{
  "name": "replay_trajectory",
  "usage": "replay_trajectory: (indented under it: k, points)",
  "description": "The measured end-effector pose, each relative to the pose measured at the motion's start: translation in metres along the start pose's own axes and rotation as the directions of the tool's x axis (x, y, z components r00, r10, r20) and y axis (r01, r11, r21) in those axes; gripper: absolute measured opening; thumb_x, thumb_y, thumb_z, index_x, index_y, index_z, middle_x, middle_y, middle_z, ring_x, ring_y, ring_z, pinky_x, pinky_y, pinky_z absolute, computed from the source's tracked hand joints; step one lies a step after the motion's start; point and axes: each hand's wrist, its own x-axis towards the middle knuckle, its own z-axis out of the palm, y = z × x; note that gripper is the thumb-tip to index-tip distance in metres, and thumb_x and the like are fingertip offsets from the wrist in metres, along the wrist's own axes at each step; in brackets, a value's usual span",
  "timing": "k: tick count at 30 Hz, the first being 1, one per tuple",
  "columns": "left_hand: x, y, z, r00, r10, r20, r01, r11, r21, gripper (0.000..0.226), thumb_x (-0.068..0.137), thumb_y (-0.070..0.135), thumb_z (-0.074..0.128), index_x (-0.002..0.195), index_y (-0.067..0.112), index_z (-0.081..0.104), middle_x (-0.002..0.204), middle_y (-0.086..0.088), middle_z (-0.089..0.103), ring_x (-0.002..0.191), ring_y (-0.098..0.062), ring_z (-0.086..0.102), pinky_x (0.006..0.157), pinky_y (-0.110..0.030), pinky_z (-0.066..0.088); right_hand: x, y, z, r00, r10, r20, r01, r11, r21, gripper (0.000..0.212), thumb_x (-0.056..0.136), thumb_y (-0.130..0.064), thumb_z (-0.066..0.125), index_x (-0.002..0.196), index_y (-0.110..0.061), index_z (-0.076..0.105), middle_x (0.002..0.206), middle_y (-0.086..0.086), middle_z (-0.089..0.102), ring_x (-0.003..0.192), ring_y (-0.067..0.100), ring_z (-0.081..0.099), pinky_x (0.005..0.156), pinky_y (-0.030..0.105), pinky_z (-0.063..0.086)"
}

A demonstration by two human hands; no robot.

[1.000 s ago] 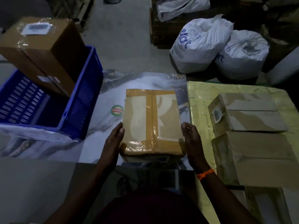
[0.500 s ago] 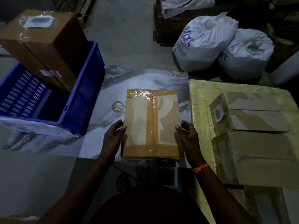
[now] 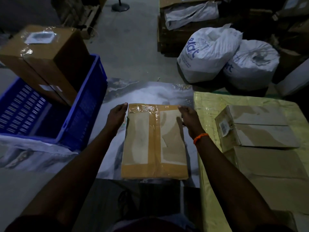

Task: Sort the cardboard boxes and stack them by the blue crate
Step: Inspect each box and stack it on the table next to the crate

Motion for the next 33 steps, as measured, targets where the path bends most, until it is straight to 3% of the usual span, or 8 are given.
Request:
replay_trajectory:
  k: [5,7,16,21,24,26,30,33]
  points:
    - [0.030,0.002,0.019,0.994,-0.049,0.098,0.037,0.992,0.122,0.063,0.100,0.069,0.033,0.102,0.015,0.064,0.115,-0.012,0.068,0.106,-0.026,0.063,0.097,-0.043,0.050,0.005,-0.019,0.007,0.998,0.031,0.045,-0.032,0.999,0.039,0.066,0.089,-0.065,0.060,0.101,0.000,0.064,0.095,0.028,0.063,0.081,0.040,0.062,0.077,0.053,0.052]
    - [0.037,-0.002,0.025,0.993,-0.080,0.085,0.072,0.993,0.097,0.059,0.104,0.063,0.029,0.091,0.013,0.058,0.107,-0.023,0.066,0.096,-0.028,0.063,0.087,-0.042,0.049,0.010,-0.016,0.006,0.996,0.087,0.024,-0.089,0.992,0.093,0.083,0.085,-0.076,0.055,0.120,-0.001,0.064,0.115,0.025,0.068,0.101,0.040,0.066,0.093,0.056,0.056]
    - [0.083,-0.059,0.038,0.967,-0.147,0.208,0.169,0.981,-0.093,0.113,0.071,0.100,0.038,0.146,0.015,0.048,0.151,-0.013,0.051,0.137,-0.035,0.051,0.111,-0.056,0.043,0.020,0.010,0.018,0.962,0.128,0.241,-0.167,0.975,0.150,0.105,0.074,-0.095,0.052,0.158,-0.033,0.038,0.166,0.005,0.033,0.151,0.029,0.035,0.124,0.056,0.025]
    - [0.029,0.015,0.027,0.987,0.050,0.151,-0.034,0.993,-0.112,0.090,0.091,0.083,0.037,0.131,0.004,0.056,0.135,-0.023,0.060,0.125,-0.040,0.058,0.107,-0.056,0.047,-0.031,-0.065,0.008,0.991,-0.050,0.127,0.054,0.998,-0.026,0.070,0.104,-0.063,0.038,0.162,-0.024,0.029,0.168,0.003,0.026,0.154,0.021,0.023,0.120,0.033,0.017]
    - [0.012,0.053,0.017,0.981,0.132,0.141,-0.102,0.974,-0.200,0.093,0.090,0.082,0.044,0.148,0.009,0.043,0.152,-0.024,0.044,0.140,-0.042,0.045,0.114,-0.062,0.037,-0.034,-0.088,-0.008,0.974,-0.181,0.134,0.179,0.984,0.026,0.058,0.108,-0.051,0.039,0.160,-0.024,0.032,0.159,0.005,0.041,0.147,0.022,0.040,0.122,0.042,0.033]
    - [-0.002,0.075,0.013,0.969,0.218,0.112,-0.187,0.954,-0.236,0.087,0.093,0.079,0.043,0.152,0.015,0.040,0.156,-0.018,0.042,0.142,-0.035,0.043,0.116,-0.061,0.035,-0.040,-0.102,-0.016,0.976,-0.196,0.098,0.181,0.973,0.144,0.074,0.098,-0.069,0.043,0.159,-0.027,0.035,0.154,0.009,0.050,0.139,0.027,0.052,0.115,0.050,0.043]
    - [-0.032,0.084,0.010,0.929,0.360,0.088,-0.330,0.912,-0.244,0.065,0.102,0.065,0.039,0.148,0.020,0.045,0.151,-0.007,0.050,0.139,-0.027,0.049,0.115,-0.061,0.036,-0.058,-0.104,-0.025,0.955,-0.267,0.127,0.253,0.961,0.114,0.080,0.093,-0.082,0.043,0.157,-0.034,0.037,0.158,0.005,0.047,0.145,0.024,0.047,0.118,0.060,0.037]
    - [-0.052,0.066,0.010,0.935,0.348,0.074,-0.325,0.920,-0.217,0.069,0.097,0.068,0.042,0.157,0.037,0.032,0.160,0.008,0.041,0.147,-0.016,0.038,0.121,-0.056,0.027,-0.088,-0.094,-0.028,0.925,-0.370,0.090,0.372,0.928,-0.001,0.065,0.107,-0.060,0.036,0.161,-0.022,0.031,0.160,0.009,0.043,0.143,0.018,0.047,0.117,0.048,0.042]
